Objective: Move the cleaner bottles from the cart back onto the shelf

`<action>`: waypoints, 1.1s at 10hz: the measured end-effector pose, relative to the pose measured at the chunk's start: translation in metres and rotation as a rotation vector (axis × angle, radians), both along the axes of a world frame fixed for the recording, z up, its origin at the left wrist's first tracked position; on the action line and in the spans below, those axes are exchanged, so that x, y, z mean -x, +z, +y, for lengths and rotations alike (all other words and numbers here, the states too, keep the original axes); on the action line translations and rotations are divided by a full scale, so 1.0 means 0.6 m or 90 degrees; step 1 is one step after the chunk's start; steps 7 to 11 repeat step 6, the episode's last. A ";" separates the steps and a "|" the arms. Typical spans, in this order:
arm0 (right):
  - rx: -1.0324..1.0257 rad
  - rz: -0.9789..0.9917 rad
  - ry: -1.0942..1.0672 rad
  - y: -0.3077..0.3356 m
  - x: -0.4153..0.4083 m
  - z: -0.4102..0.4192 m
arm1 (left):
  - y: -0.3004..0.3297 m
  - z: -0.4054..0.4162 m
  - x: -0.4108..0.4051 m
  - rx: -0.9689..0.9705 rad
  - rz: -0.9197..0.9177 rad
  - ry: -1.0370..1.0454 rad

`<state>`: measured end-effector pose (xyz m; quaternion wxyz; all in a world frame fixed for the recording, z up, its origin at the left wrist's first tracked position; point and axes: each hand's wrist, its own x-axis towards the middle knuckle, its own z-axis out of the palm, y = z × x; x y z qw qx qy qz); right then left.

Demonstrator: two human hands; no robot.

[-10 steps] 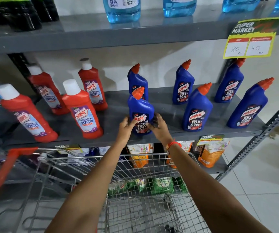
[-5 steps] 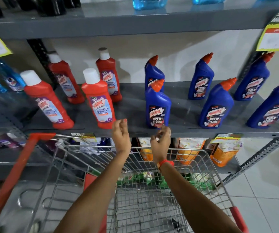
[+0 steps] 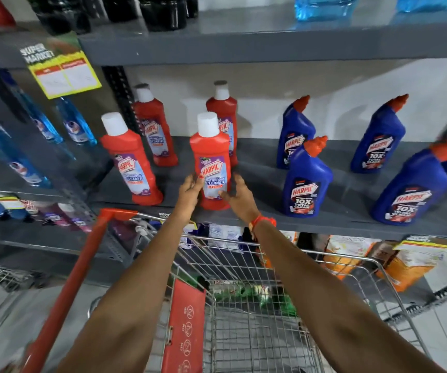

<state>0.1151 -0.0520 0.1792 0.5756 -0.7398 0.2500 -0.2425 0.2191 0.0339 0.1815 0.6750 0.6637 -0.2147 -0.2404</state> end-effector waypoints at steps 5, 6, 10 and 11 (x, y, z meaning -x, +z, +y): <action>-0.004 0.013 -0.027 0.003 -0.006 0.023 | 0.008 0.018 0.005 -0.017 -0.014 -0.008; -0.022 -0.007 -0.034 0.011 -0.003 0.032 | 0.019 0.025 0.013 -0.012 -0.032 0.004; -0.022 -0.007 -0.034 0.011 -0.003 0.032 | 0.019 0.025 0.013 -0.012 -0.032 0.004; -0.022 -0.007 -0.034 0.011 -0.003 0.032 | 0.019 0.025 0.013 -0.012 -0.032 0.004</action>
